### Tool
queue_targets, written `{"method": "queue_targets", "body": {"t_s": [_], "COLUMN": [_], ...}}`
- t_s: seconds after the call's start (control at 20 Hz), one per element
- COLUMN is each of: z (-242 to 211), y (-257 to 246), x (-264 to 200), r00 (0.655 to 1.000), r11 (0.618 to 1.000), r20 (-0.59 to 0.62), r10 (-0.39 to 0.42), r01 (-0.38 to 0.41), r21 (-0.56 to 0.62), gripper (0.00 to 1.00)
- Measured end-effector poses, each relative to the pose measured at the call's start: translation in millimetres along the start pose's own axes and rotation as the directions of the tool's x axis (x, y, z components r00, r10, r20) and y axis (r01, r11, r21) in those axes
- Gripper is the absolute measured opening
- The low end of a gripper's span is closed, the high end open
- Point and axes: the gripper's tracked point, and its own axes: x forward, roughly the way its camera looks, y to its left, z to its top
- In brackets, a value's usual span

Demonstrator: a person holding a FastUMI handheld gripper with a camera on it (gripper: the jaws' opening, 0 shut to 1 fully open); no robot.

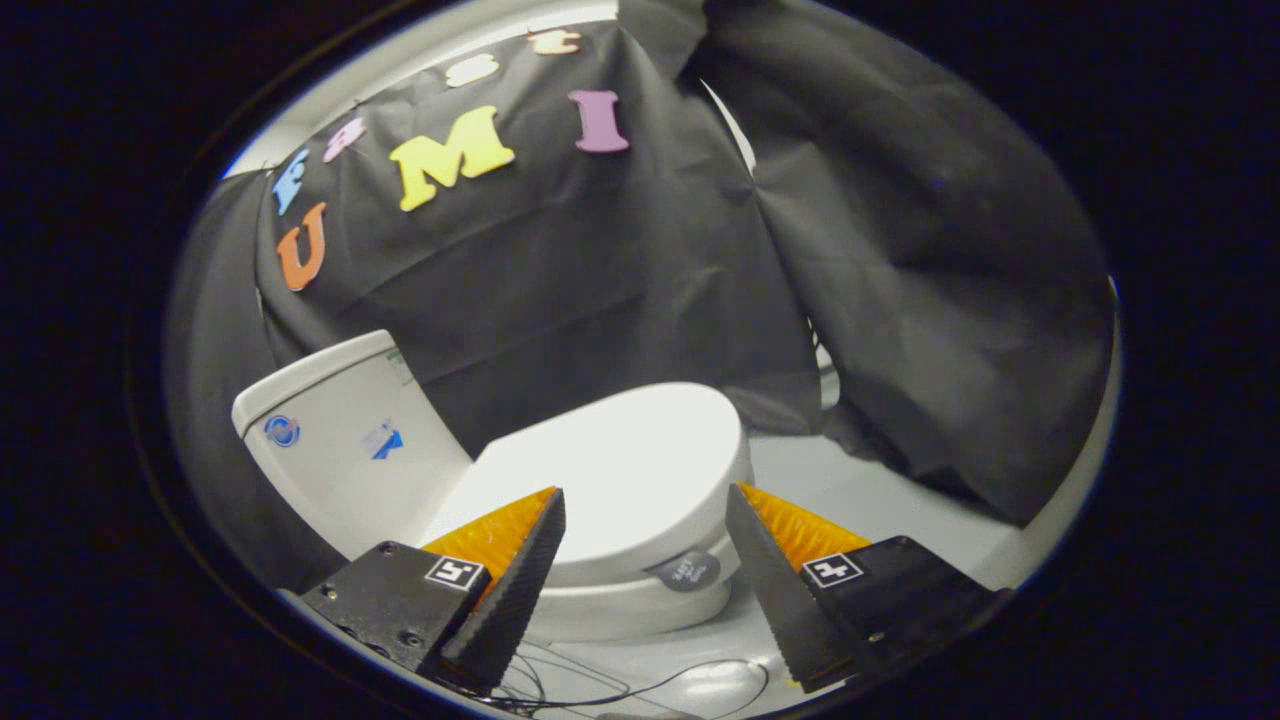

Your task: Open the toilet lid.

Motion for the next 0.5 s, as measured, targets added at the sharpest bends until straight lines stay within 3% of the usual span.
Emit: {"method": "queue_targets", "body": {"t_s": [0.3,0.5], "z": [-53,-63], "y": [-22,-27], "x": [32,44], "r00": [0.988,0.98], "r11": [0.975,0.926], "r20": [-0.155,-0.183], "r10": [0.027,0.081], "r01": [0.008,-0.006], "r21": [0.221,0.378], "gripper": [0.99,0.94]}}
